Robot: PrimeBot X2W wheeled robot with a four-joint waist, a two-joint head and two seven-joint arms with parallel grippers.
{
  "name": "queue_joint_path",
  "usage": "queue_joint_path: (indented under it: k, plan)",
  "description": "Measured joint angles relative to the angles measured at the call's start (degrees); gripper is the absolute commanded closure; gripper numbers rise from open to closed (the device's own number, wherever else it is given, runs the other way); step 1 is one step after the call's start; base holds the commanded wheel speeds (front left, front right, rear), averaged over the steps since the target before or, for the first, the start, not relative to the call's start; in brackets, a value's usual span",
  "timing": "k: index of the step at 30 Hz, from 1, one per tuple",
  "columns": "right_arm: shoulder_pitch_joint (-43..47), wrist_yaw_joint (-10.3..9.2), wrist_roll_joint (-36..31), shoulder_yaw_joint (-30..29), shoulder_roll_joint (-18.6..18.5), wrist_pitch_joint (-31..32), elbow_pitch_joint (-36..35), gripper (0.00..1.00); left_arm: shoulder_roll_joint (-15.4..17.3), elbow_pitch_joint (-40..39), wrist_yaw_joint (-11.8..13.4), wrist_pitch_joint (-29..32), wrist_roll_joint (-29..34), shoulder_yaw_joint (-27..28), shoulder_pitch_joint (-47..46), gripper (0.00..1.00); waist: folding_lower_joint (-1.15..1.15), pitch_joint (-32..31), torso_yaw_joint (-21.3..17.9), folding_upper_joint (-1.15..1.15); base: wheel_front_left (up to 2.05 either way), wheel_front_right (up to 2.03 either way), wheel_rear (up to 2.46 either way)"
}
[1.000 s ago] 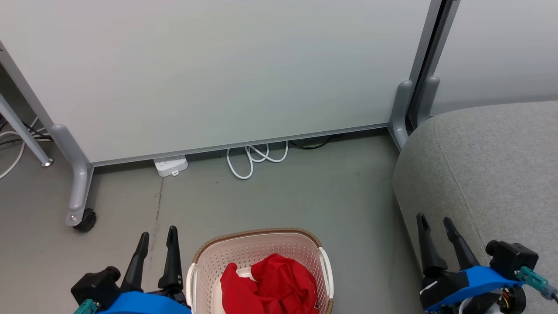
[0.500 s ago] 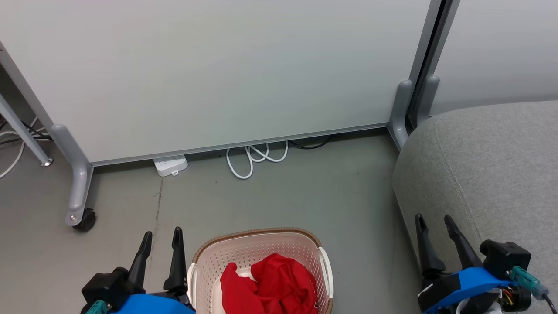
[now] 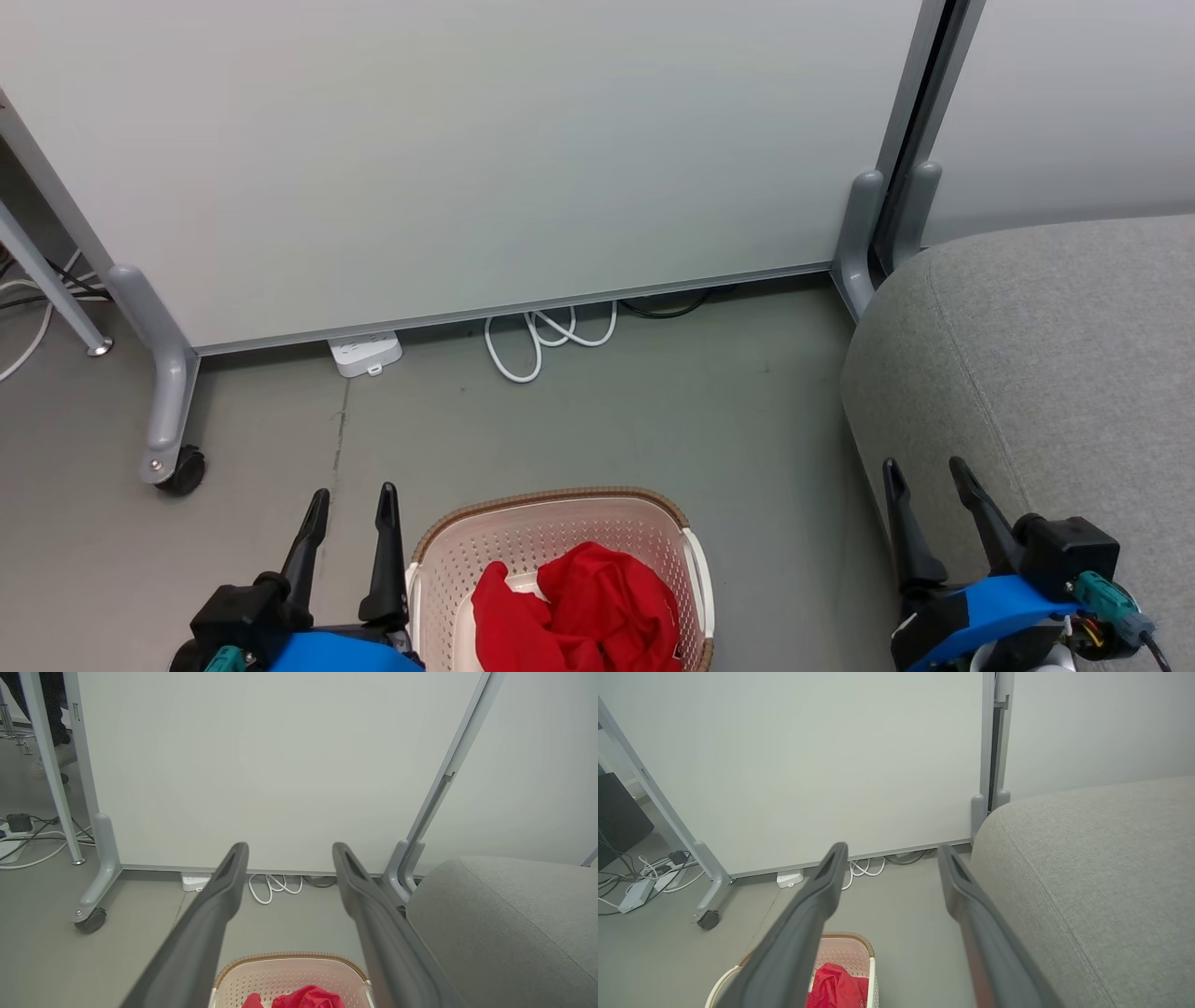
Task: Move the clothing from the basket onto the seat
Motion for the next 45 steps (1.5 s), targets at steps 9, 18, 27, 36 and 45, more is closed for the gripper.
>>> queue_joint_path:
  k: [9, 18, 27, 36, 45]
  plan:
    - [-0.01, 0.0, -3.56, 0.01, -0.02, -0.68, 0.01, 0.0, 0.05, -0.22, 0.42, -0.97, 2.63, -0.74, 0.0, 0.0, 0.0, -0.08, 0.15, 0.0, 0.0, 0.0, 0.0]
    - [-0.02, 0.0, -4.38, 0.12, -0.03, -1.07, 0.12, 0.0, 0.08, -0.12, 0.74, -1.23, 3.71, -0.97, 0.0, 0.0, 0.0, -0.23, 0.26, 0.0, 0.0, 0.0, 0.0]
    - [-0.02, 0.0, -4.31, 0.19, -0.03, -1.15, 0.27, 0.0, 0.08, 0.1, 0.75, -1.23, 3.63, -0.87, 0.0, 0.0, 0.0, -0.31, 0.2, 0.0, 0.0, 0.0, 0.0]
    - [-3.55, 0.0, -3.81, 2.08, -0.05, -1.26, -1.54, 0.0, 0.11, 1.05, 0.79, -1.25, 4.04, -0.14, -1.3, 0.0, 0.0, 4.47, -1.31, 0.0, 0.0, 0.0, 0.0]
    - [-10.32, 0.0, -2.4, 5.72, -0.08, -3.16, -2.79, 0.0, 0.91, 11.15, -0.3, -1.15, 4.6, -0.11, -9.09, 0.0, 0.01, 15.5, -5.49, 0.0, 0.0, 0.0, 0.0]
